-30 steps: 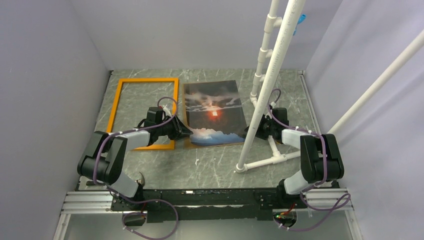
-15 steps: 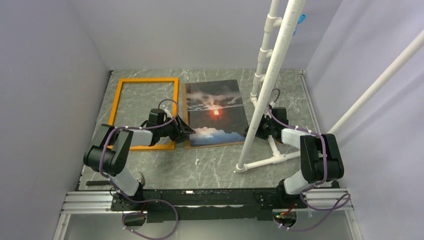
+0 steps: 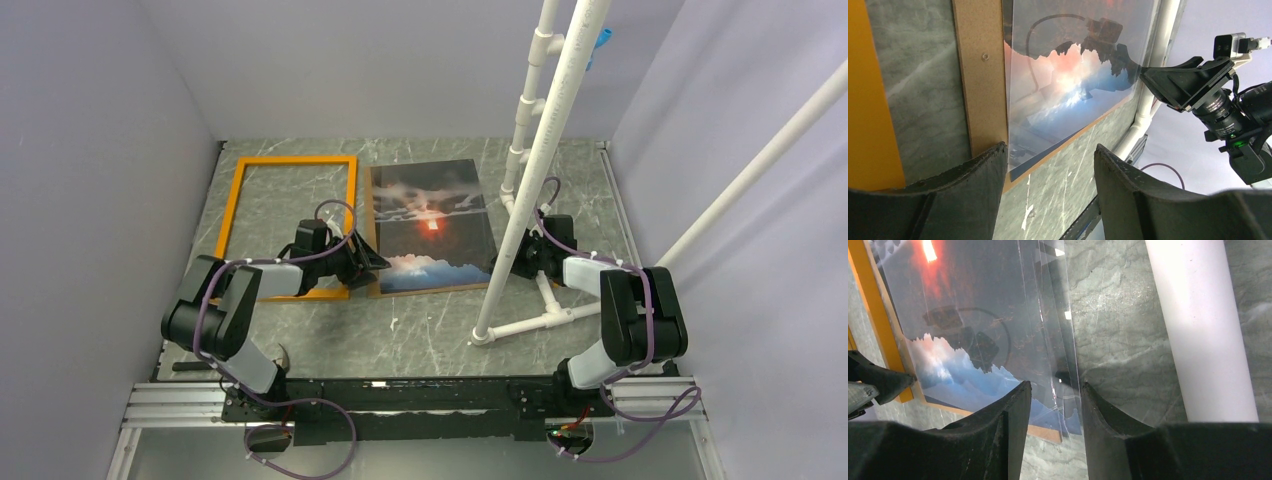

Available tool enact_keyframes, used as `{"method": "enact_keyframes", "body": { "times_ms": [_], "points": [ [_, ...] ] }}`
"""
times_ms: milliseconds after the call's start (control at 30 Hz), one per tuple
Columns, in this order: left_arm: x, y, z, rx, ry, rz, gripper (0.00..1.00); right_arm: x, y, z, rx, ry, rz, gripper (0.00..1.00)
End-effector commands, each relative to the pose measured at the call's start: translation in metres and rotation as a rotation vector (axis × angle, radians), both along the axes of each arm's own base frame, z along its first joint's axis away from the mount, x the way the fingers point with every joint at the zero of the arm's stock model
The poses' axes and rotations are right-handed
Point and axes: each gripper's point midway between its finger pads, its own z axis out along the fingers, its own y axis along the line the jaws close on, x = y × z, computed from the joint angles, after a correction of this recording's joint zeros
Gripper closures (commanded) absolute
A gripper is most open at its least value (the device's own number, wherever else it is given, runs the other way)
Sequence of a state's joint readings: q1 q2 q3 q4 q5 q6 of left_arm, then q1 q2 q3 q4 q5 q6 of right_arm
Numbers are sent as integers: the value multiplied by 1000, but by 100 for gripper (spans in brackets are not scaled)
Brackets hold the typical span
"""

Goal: Take the photo out of the frame

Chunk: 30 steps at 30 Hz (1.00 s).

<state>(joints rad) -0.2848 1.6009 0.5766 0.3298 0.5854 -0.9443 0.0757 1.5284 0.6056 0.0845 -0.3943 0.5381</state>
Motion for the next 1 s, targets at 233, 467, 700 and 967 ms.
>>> {"method": "enact_keyframes", "body": {
  "times_ms": [233, 467, 700, 967],
  "points": [
    [-30, 4, 6, -14, -25, -25, 34, -3, -7, -15, -50, 51, -3, 58],
    [-36, -3, -5, -13, -11, -49, 33, -4, -5, -17, -46, 54, 2, 59],
    [-35, -10, -12, 11, 14, -53, 33, -5, -2, -18, -39, 62, 13, 59],
    [-28, -4, 3, 106, -47, -41, 32, -6, 8, -14, 2, 63, 50, 60]
  ]
}}
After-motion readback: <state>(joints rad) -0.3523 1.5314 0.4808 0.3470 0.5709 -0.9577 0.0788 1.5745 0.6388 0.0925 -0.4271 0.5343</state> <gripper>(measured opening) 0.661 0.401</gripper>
